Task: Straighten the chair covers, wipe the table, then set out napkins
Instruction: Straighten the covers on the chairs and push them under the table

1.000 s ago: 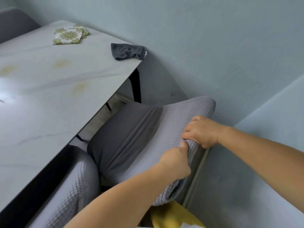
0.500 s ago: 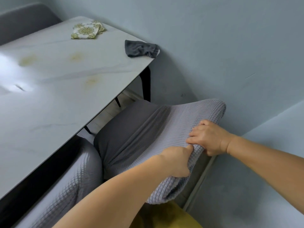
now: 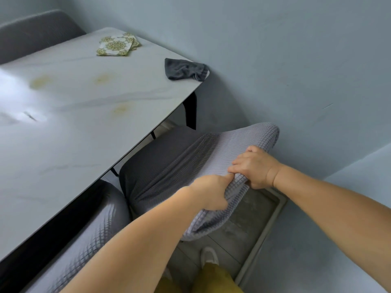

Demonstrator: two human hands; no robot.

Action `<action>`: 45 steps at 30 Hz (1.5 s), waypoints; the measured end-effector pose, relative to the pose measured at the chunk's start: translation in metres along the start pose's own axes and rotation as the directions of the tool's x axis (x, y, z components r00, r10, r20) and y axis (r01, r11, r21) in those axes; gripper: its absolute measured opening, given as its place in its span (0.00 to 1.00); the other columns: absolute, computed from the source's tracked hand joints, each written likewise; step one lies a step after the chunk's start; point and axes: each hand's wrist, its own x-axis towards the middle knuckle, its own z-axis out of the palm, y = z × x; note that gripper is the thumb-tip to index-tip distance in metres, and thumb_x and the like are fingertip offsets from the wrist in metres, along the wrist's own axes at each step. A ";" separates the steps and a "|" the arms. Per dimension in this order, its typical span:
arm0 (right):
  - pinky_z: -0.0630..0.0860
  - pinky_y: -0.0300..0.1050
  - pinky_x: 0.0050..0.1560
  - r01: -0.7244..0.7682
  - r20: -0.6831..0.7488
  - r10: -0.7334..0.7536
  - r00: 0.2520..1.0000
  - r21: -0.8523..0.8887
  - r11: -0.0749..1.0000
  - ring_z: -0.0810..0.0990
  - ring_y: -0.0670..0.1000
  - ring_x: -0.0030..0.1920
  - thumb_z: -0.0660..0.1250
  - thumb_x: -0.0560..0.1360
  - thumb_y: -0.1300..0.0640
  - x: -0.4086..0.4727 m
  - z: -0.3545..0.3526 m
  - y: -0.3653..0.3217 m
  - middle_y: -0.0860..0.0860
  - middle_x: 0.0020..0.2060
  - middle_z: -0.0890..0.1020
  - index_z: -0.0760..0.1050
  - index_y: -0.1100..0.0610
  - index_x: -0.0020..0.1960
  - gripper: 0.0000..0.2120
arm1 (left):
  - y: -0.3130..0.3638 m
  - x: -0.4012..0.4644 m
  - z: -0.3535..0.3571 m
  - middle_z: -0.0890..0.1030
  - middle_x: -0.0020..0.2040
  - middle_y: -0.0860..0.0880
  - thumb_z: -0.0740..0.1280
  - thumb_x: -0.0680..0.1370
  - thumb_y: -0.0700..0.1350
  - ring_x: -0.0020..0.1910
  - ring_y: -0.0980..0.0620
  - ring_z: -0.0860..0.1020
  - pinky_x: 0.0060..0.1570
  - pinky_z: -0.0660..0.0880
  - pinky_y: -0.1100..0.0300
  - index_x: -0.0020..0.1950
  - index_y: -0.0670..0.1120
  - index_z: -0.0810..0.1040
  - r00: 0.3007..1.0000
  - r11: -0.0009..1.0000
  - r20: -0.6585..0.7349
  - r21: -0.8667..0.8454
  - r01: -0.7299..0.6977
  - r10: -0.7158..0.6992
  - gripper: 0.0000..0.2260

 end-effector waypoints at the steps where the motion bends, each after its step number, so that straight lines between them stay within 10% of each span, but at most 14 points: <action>1: 0.62 0.49 0.58 0.002 -0.023 -0.002 1.000 0.013 1.000 0.75 0.52 0.57 0.63 0.70 0.52 0.009 -0.004 0.000 0.45 0.53 0.78 0.72 0.47 0.62 0.20 | -0.009 -0.001 -0.005 0.73 0.43 0.47 0.65 0.73 0.42 0.39 0.46 0.73 0.29 0.67 0.59 0.74 0.47 0.56 1.000 1.000 0.000 -0.004 0.014 -0.014 0.32; 15: 0.76 0.50 0.39 0.200 -0.398 -0.159 0.903 0.064 0.978 0.82 0.52 0.34 0.81 0.50 0.52 0.053 -0.006 -0.023 0.47 0.35 0.83 0.80 0.51 0.50 0.28 | -0.071 -0.030 -0.010 0.77 0.52 0.44 0.65 0.72 0.39 0.42 0.47 0.76 0.38 0.73 0.56 0.76 0.56 0.51 0.994 0.972 -0.003 -0.210 0.108 -0.111 0.38; 24: 0.50 0.67 0.69 -0.160 -0.001 0.161 0.987 0.083 0.984 0.62 0.51 0.71 0.69 0.72 0.49 0.039 -0.021 0.000 0.46 0.66 0.71 0.62 0.44 0.70 0.30 | -0.079 -0.040 0.010 0.73 0.60 0.50 0.68 0.70 0.43 0.54 0.50 0.75 0.54 0.76 0.54 0.74 0.55 0.57 0.964 0.841 -0.034 -0.496 0.214 -0.265 0.35; 33: 0.45 0.68 0.70 -0.117 -0.160 0.130 0.978 0.091 0.989 0.74 0.55 0.60 0.60 0.77 0.63 0.032 0.012 0.004 0.51 0.56 0.79 0.74 0.50 0.63 0.17 | -0.054 -0.045 0.025 0.69 0.69 0.48 0.64 0.74 0.40 0.62 0.47 0.72 0.58 0.71 0.56 0.77 0.52 0.53 0.973 0.888 -0.066 -0.426 0.172 -0.220 0.34; 40: 0.69 0.75 0.51 0.052 -0.473 -0.087 0.877 -0.086 0.995 0.81 0.54 0.31 0.79 0.53 0.71 0.038 0.021 0.012 0.51 0.31 0.81 0.82 0.55 0.41 0.20 | -0.054 -0.045 0.028 0.69 0.70 0.49 0.63 0.75 0.41 0.63 0.47 0.72 0.57 0.71 0.59 0.77 0.52 0.53 0.967 0.887 -0.098 -0.427 0.174 -0.236 0.33; 45: 0.70 0.71 0.54 0.089 -0.464 -0.132 0.876 -0.112 0.990 0.83 0.53 0.34 0.71 0.63 0.69 0.024 0.035 0.014 0.51 0.36 0.83 0.83 0.55 0.44 0.14 | -0.042 -0.046 0.040 0.65 0.73 0.49 0.62 0.76 0.42 0.69 0.49 0.66 0.66 0.65 0.59 0.77 0.51 0.51 0.972 0.906 -0.094 -0.390 0.164 -0.216 0.33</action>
